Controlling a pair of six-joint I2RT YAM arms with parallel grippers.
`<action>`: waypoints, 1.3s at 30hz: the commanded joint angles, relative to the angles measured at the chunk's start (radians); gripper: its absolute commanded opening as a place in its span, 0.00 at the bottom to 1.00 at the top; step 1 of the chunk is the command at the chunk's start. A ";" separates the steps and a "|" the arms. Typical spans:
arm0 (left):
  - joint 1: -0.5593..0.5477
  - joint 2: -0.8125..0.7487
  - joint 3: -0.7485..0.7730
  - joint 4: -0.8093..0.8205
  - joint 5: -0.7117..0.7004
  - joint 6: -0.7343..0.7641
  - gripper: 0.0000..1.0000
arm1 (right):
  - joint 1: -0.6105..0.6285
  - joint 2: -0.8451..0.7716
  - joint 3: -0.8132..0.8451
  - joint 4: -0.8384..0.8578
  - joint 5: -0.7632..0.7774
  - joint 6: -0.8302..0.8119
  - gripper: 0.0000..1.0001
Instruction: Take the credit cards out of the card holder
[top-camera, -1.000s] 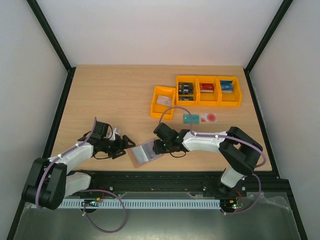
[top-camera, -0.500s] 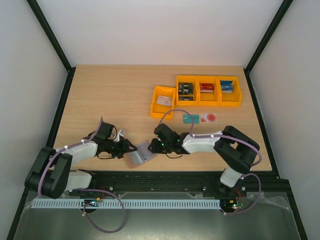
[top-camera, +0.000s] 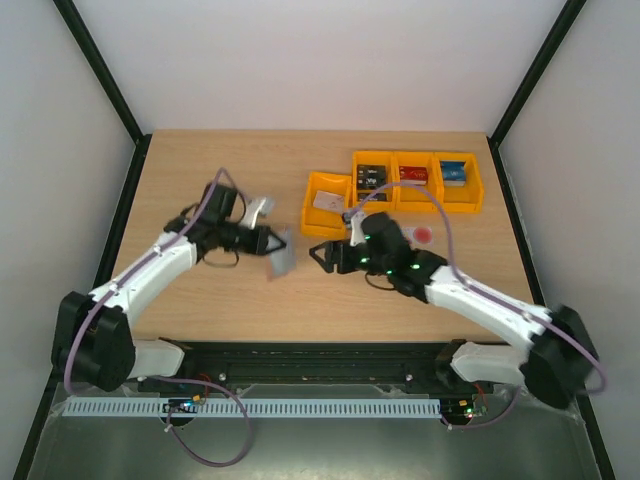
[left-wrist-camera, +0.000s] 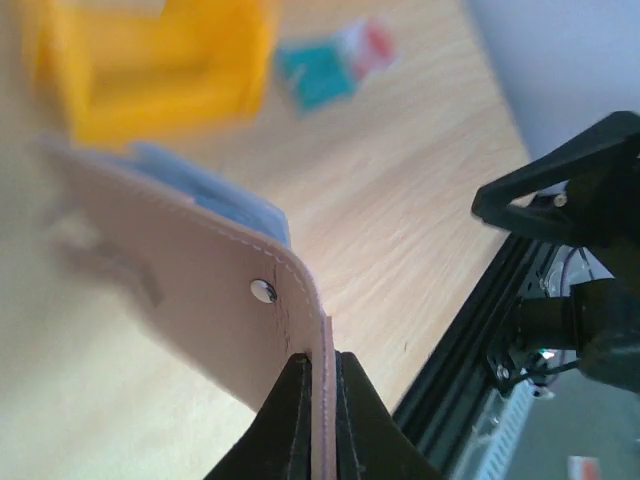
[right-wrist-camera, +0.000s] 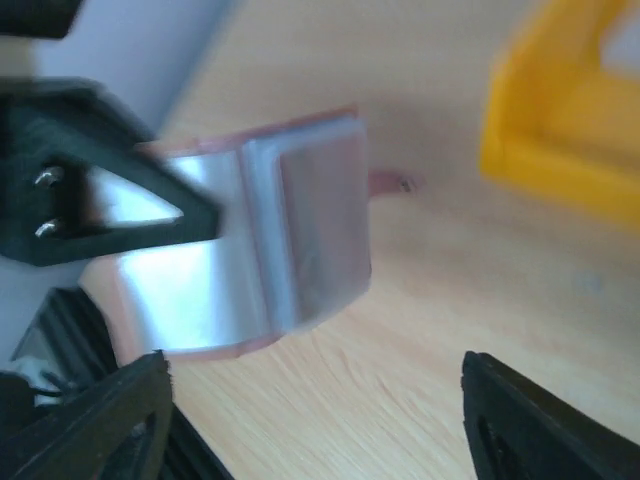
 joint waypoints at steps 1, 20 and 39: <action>-0.044 -0.007 0.320 -0.280 0.017 0.457 0.02 | -0.045 -0.241 0.085 -0.079 -0.043 -0.280 0.83; -0.095 0.010 1.018 -0.762 0.026 0.816 0.02 | -0.055 -0.243 0.376 -0.128 -0.186 -0.588 0.98; -0.103 0.038 1.058 -0.706 0.030 0.706 0.02 | -0.052 -0.214 0.248 -0.035 -0.237 -0.508 0.93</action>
